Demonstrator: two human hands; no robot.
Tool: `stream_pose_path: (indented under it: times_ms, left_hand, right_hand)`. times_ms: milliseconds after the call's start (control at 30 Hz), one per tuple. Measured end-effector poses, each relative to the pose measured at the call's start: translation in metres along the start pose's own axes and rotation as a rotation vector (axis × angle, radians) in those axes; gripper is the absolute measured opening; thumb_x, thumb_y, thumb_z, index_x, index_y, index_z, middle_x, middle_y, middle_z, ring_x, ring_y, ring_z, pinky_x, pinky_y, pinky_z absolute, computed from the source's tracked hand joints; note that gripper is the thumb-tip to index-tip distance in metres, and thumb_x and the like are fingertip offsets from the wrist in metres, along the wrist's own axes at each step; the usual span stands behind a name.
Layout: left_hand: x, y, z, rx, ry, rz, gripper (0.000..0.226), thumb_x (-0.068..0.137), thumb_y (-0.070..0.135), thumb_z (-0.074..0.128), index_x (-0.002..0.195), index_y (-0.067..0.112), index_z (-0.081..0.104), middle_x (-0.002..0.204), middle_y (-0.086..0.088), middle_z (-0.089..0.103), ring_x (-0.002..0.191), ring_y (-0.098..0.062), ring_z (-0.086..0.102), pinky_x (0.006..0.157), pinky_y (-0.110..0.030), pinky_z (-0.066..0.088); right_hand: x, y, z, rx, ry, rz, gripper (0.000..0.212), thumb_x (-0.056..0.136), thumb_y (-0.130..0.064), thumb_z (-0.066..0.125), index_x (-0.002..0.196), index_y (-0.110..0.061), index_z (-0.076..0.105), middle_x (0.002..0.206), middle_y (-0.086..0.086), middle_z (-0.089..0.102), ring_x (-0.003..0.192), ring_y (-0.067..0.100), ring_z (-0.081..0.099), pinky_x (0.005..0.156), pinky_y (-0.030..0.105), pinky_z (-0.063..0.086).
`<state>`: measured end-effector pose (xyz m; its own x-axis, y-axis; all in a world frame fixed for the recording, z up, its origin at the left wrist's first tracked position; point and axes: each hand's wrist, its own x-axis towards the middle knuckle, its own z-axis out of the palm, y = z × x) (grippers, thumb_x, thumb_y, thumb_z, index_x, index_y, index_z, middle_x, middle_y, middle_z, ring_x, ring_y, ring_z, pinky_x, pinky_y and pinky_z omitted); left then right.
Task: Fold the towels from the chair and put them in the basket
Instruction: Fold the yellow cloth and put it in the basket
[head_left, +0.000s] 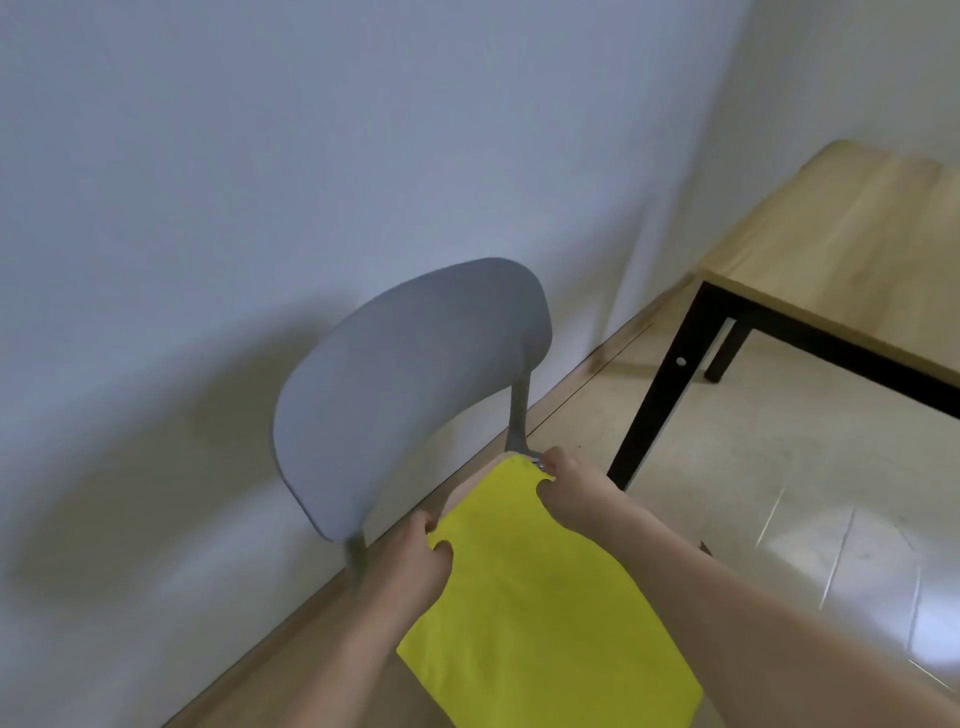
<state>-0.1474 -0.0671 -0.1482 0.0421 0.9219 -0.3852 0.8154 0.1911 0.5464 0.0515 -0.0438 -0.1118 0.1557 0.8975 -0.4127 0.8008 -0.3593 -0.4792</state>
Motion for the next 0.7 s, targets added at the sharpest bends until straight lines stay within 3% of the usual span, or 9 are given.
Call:
stream_pose_path:
  times_ms: [100,167,400,567,633,700]
  left_hand:
    - [0.028,-0.036,0.043,0.123,0.021,0.046,0.038,0.093,0.022,0.047,0.13,0.015,0.045,0.125,-0.002,0.055,0.104,-0.018,0.054,0.083,-0.028,0.044]
    - [0.041,-0.053,0.059,0.275,0.07,0.081,0.032,0.09,0.019,0.046,0.122,0.014,0.046,0.122,-0.006,0.054,0.113,-0.025,0.052,0.087,-0.032,0.045]
    - [0.049,-0.064,0.075,0.459,0.331,0.215,0.017,0.091,0.014,0.043,0.107,0.018,0.043,0.112,-0.003,0.054,0.105,-0.024,0.054,0.067,-0.031,0.036]
    - [0.036,-0.076,0.072,0.372,0.411,0.308,0.013,0.091,0.011,0.04,0.095,0.023,0.036,0.102,0.002,0.06,0.092,-0.023,0.061,0.061,-0.032,0.036]
    - [0.031,-0.085,0.068,0.239,0.42,0.371,0.021,0.093,0.013,0.04,0.106,0.029,0.041,0.09,0.004,0.059,0.082,-0.021,0.061,0.06,-0.033,0.041]
    - [0.025,-0.085,0.061,0.009,0.328,0.427,0.022,0.094,0.015,0.042,0.102,0.035,0.047,0.07,0.004,0.052,0.062,-0.017,0.052,0.055,-0.03,0.039]
  right_hand:
    - [0.049,0.019,0.044,-0.061,0.057,-0.03,0.051,0.091,-0.012,0.04,0.142,-0.016,0.036,0.143,0.006,0.041,0.119,0.026,0.049,0.09,0.036,0.048]
    - [0.073,0.027,0.066,-0.093,0.107,-0.049,0.05,0.091,-0.013,0.04,0.141,-0.016,0.037,0.14,0.008,0.044,0.121,0.028,0.047,0.095,0.04,0.046]
    - [0.111,0.038,0.11,-0.309,0.303,0.009,0.045,0.089,-0.014,0.038,0.134,-0.014,0.038,0.133,0.011,0.039,0.122,0.032,0.035,0.1,0.04,0.03]
    - [0.113,0.04,0.11,-0.324,0.4,-0.044,0.038,0.086,-0.012,0.043,0.124,-0.016,0.047,0.12,0.006,0.054,0.113,0.028,0.048,0.095,0.038,0.031]
    - [0.105,0.042,0.111,-0.257,0.453,-0.123,0.025,0.09,-0.017,0.043,0.114,-0.015,0.051,0.111,0.005,0.058,0.101,0.025,0.054,0.087,0.036,0.036]
    - [0.09,0.045,0.112,-0.166,0.496,-0.217,0.021,0.094,-0.026,0.046,0.11,-0.014,0.053,0.105,0.003,0.057,0.091,0.02,0.052,0.076,0.032,0.041]
